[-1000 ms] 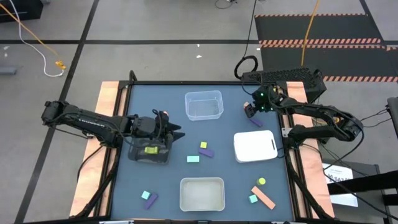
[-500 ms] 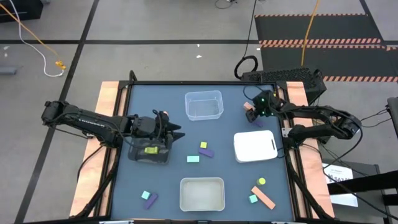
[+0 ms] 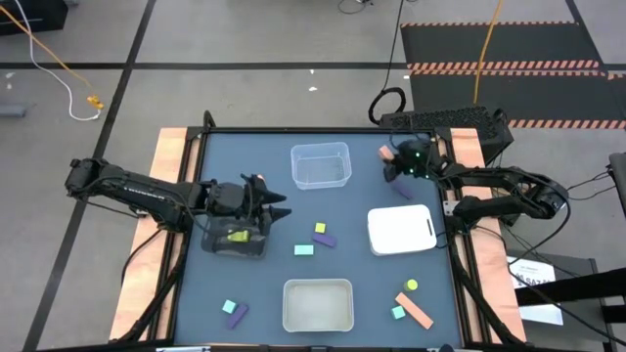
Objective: Sort & place blocks by color
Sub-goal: Put the top right brown block into the white bin
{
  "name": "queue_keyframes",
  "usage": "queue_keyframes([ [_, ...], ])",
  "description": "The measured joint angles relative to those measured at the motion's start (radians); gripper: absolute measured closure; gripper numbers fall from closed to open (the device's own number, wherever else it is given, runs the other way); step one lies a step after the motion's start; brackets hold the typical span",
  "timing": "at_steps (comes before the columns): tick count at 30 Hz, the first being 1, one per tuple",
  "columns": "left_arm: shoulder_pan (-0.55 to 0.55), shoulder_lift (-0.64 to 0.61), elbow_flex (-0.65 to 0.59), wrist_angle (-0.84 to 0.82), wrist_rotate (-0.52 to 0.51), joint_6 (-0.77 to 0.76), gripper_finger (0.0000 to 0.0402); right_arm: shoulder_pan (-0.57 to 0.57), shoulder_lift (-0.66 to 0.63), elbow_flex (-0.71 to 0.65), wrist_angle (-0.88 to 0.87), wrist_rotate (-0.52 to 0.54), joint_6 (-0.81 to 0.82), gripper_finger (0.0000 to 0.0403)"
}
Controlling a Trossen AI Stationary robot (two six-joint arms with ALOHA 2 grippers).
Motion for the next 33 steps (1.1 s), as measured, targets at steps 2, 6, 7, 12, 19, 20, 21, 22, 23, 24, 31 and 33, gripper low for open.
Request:
queue_keyframes([
  [2, 0.0, 0.0, 0.0, 0.0, -0.026, 0.012, 0.0146, 0.003, 0.0, 0.0, 0.123, -0.04, 0.021, 0.0292],
  [6, 0.0, 0.0, 0.0, 0.003, -0.114, 0.042, 0.0147, 0.033, 0.0, 0.0, 0.422, -0.123, 0.058, 0.0292],
  [7, 0.0, 0.0, 0.0, 0.005, -0.141, 0.05, 0.0147, 0.044, 0.0, 0.0, 0.501, -0.153, 0.066, 0.0292],
  [12, 0.0, 0.0, 0.0, 0.052, -0.208, 0.105, 0.0146, 0.121, -0.002, 0.0, 0.803, -0.308, 0.11, 0.0292],
  [19, 0.0, 0.0, 0.0, 0.108, -0.209, 0.169, 0.0146, 0.282, -0.001, 0.0, 0.869, -0.33, 0.103, 0.0292],
  [20, 0.0, 0.0, 0.0, 0.108, -0.209, 0.175, 0.0146, 0.301, -0.001, 0.0, 0.871, -0.33, 0.093, 0.0292],
  [21, 0.0, 0.0, 0.0, 0.108, -0.209, 0.175, 0.0146, 0.317, -0.001, 0.0, 0.872, -0.329, 0.084, 0.0292],
  [22, 0.0, 0.0, 0.0, 0.108, -0.209, 0.175, 0.0147, 0.33, -0.001, 0.0, 0.874, -0.329, 0.078, 0.0292],
  [23, 0.0, 0.0, 0.0, 0.108, -0.209, 0.175, 0.0146, 0.339, -0.001, 0.0, 0.875, -0.329, 0.076, 0.0292],
  [24, 0.0, 0.0, 0.0, 0.108, -0.209, 0.176, 0.0146, 0.346, -0.001, 0.0, 0.875, -0.329, 0.076, 0.0292],
  [31, 0.0, 0.0, 0.0, 0.107, -0.209, 0.16, 0.0146, 0.38, 0.0, 0.0, 0.797, -0.368, 0.159, 0.0292],
  [33, 0.0, 0.0, 0.0, 0.107, -0.209, 0.15, 0.0146, 0.391, 0.0, 0.0, 0.749, -0.413, 0.202, 0.0292],
])
